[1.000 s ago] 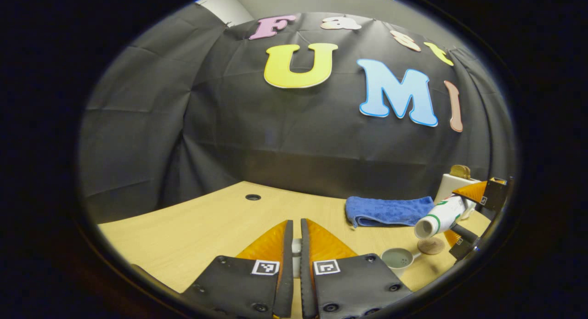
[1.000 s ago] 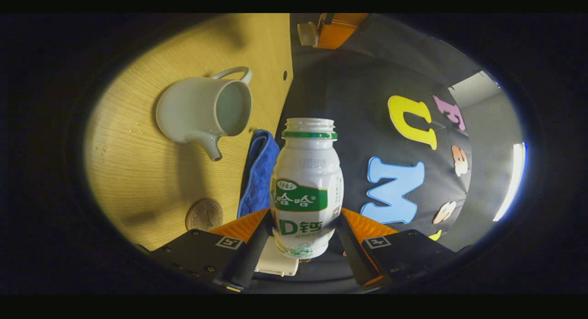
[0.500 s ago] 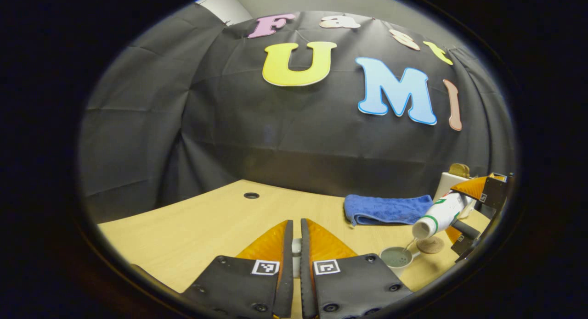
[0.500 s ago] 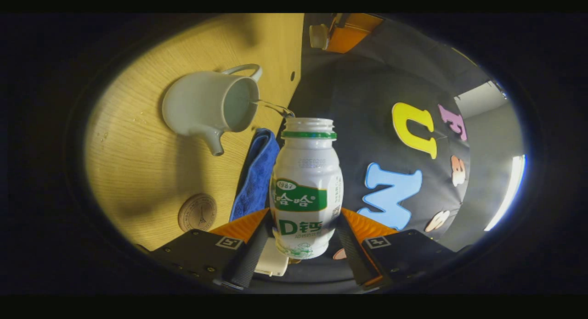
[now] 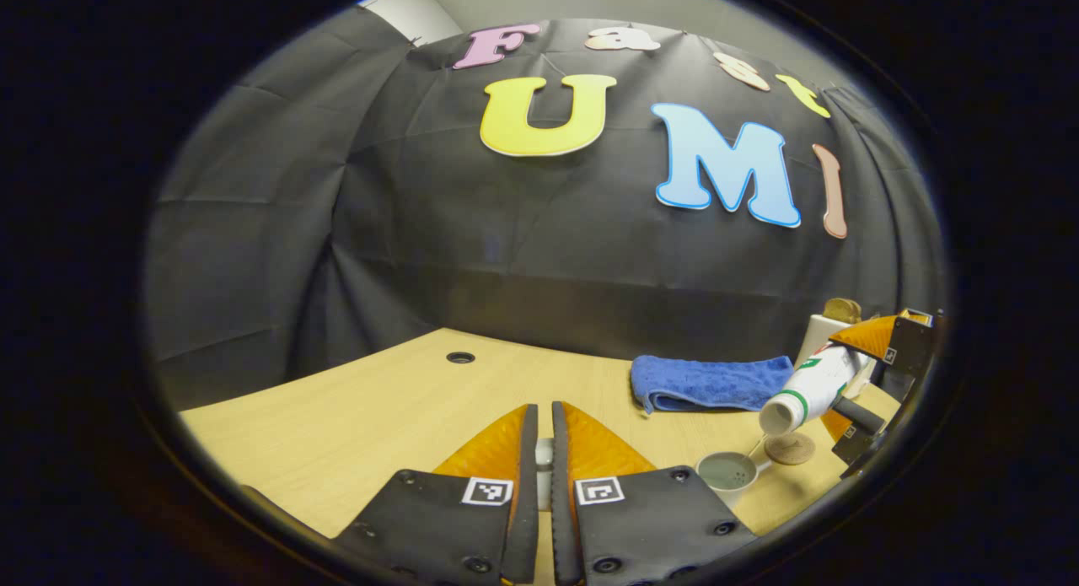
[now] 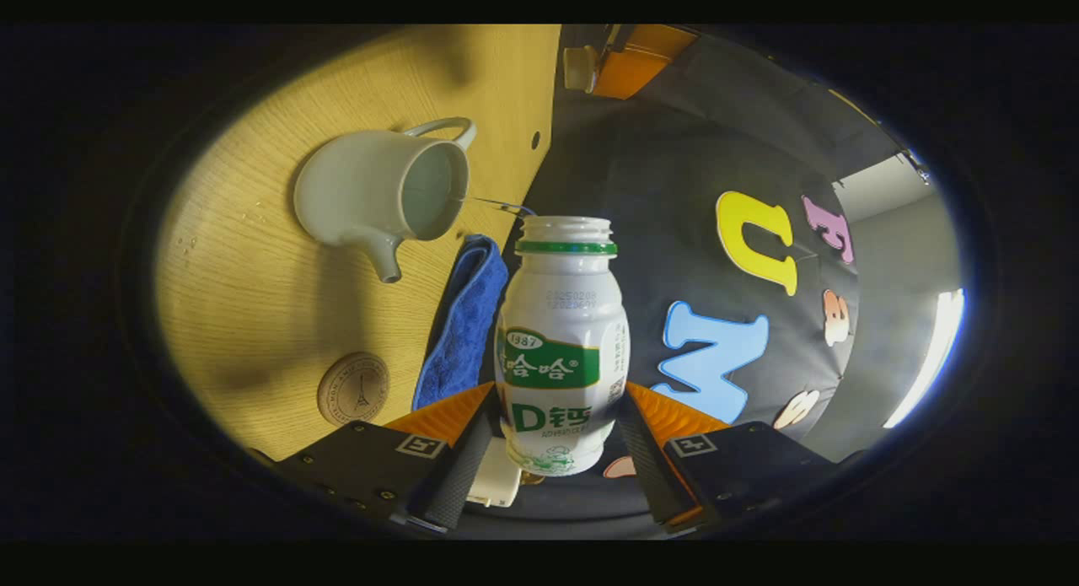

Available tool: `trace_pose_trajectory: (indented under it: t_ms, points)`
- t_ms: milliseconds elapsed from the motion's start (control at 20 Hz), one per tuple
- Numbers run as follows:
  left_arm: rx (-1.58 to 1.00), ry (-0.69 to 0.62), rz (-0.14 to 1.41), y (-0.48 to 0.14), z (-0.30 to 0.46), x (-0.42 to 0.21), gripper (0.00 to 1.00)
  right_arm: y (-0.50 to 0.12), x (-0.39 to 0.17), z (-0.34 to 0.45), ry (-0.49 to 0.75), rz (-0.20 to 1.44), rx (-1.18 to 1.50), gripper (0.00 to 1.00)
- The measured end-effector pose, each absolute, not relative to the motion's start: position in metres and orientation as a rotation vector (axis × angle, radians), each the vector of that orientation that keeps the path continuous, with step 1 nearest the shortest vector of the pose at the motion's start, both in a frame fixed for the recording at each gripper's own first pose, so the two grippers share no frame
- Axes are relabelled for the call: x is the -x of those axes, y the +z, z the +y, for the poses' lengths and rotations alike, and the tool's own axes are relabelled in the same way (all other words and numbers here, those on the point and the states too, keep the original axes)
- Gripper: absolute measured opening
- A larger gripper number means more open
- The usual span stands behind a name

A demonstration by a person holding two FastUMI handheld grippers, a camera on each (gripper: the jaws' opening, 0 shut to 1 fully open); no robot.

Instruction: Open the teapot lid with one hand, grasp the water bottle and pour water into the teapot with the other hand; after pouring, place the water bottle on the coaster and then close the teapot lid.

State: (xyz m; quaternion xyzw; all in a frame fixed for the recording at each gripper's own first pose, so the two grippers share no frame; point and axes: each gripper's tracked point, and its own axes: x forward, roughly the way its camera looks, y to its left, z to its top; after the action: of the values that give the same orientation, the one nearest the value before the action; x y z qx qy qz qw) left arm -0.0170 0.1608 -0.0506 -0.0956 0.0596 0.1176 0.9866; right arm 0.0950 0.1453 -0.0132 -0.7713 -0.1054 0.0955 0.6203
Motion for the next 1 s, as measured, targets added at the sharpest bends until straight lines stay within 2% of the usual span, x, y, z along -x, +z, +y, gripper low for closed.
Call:
trace_pose_trajectory:
  t_ms: [500, 550, 600, 1000]
  points:
    - [0.190, 0.232, 0.130, -0.0520, 0.1596, 0.0168, 0.13, -0.0096, -0.0982, 0.1450, 0.210, -0.258, 1.801, 0.81]
    - [0.189, 0.232, 0.131, -0.0526, 0.1594, 0.0168, 0.17, -0.0096, -0.0976, 0.1452, 0.210, -0.259, 1.803, 0.81]
    - [0.189, 0.231, 0.132, -0.0523, 0.1593, 0.0166, 0.13, -0.0091, -0.0988, 0.1448, 0.209, -0.260, 1.806, 0.81]
    - [0.183, 0.232, 0.139, -0.0530, 0.1592, 0.0165, 0.13, -0.0075, -0.0992, 0.1453, 0.212, -0.268, 1.833, 0.81]
